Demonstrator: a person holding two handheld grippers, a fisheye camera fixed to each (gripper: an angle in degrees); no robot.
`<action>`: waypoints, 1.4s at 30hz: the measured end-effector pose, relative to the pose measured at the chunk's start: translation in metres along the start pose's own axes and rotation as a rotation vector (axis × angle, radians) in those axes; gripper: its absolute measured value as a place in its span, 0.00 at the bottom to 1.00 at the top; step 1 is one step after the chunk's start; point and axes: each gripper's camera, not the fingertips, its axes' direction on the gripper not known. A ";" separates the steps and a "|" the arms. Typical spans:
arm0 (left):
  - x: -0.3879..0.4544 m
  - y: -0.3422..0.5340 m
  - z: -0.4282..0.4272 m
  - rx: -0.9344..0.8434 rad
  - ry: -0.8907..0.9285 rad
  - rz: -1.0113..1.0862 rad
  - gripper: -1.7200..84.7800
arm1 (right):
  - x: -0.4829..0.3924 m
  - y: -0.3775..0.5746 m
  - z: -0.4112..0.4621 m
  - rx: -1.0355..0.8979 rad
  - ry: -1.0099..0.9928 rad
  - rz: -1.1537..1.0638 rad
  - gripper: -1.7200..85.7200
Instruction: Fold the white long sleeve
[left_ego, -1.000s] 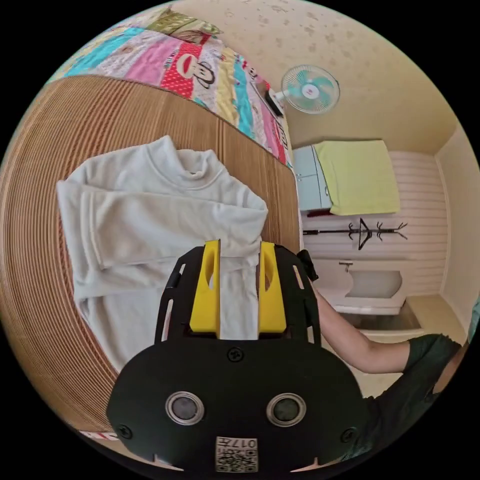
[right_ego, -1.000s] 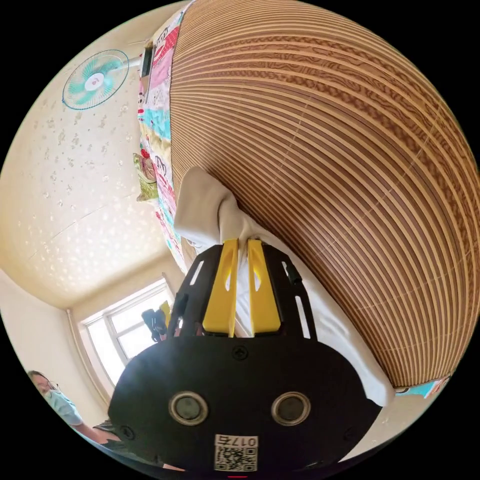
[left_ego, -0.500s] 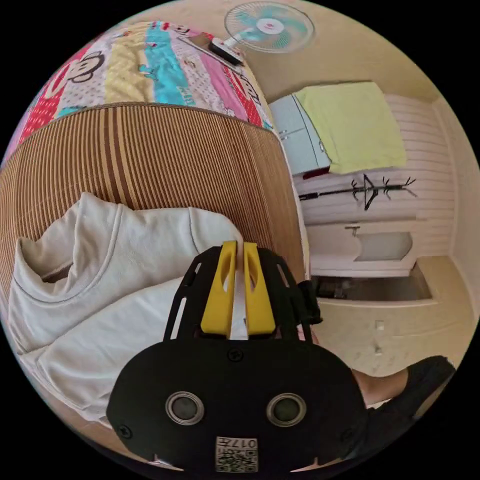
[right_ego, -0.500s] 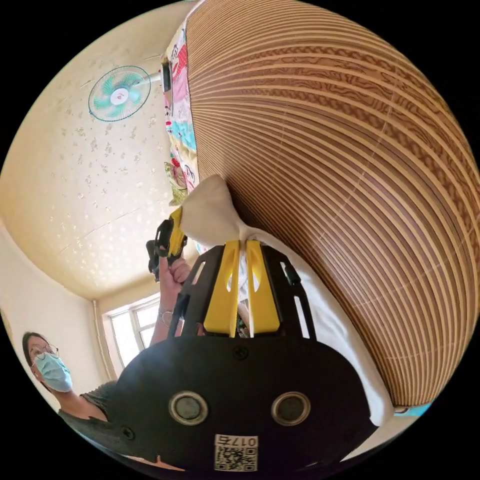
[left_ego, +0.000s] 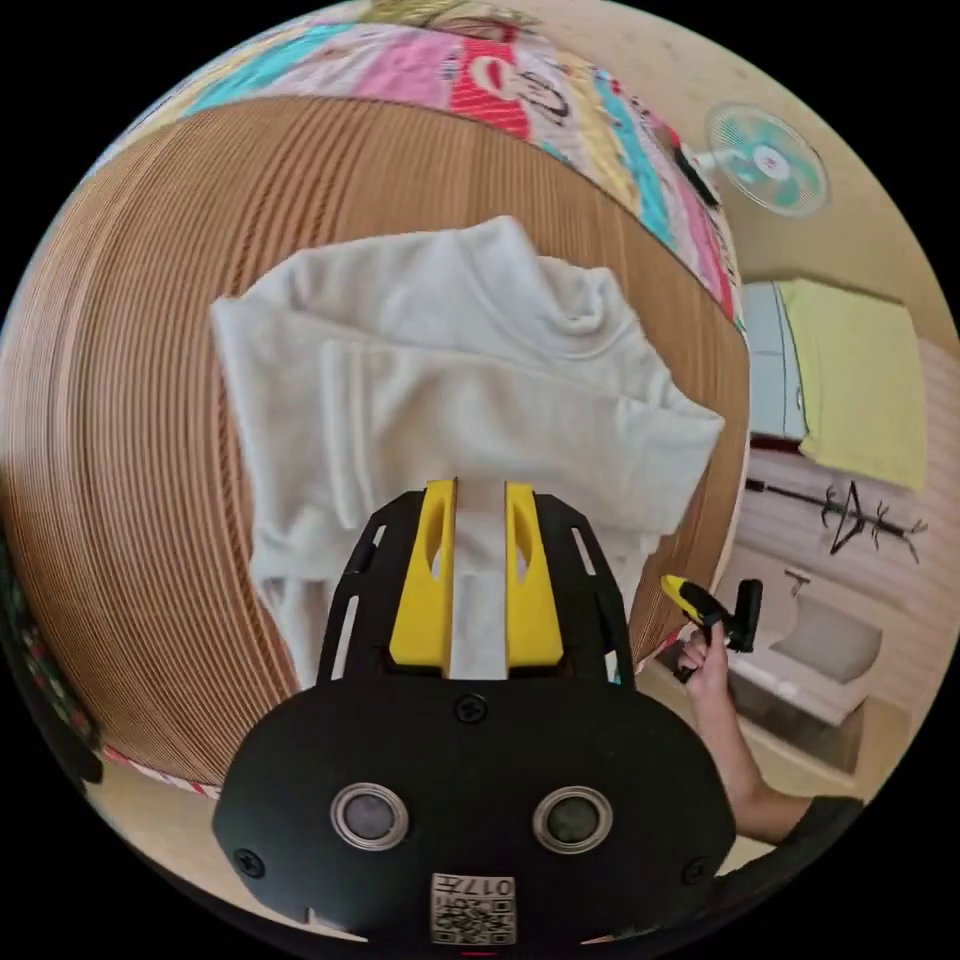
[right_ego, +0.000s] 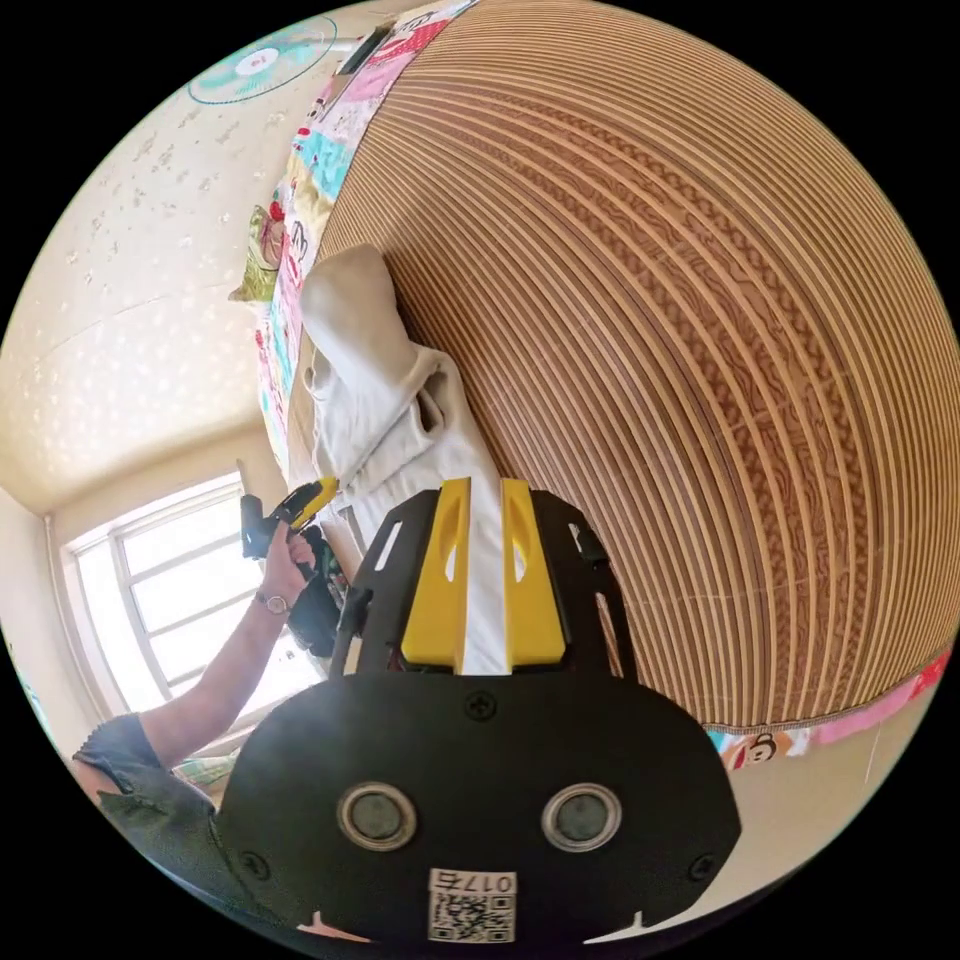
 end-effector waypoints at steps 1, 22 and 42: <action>-0.051 0.026 -0.021 0.076 0.139 -0.105 0.04 | 0.006 0.014 0.002 -0.034 0.033 -0.012 0.09; -0.156 0.246 -0.047 -0.706 0.336 -0.019 0.02 | 0.029 0.123 0.036 -0.640 0.315 -0.300 0.06; -0.246 0.217 -0.153 -0.010 1.298 -0.258 0.02 | 0.116 0.108 -0.063 0.224 -0.932 0.017 0.04</action>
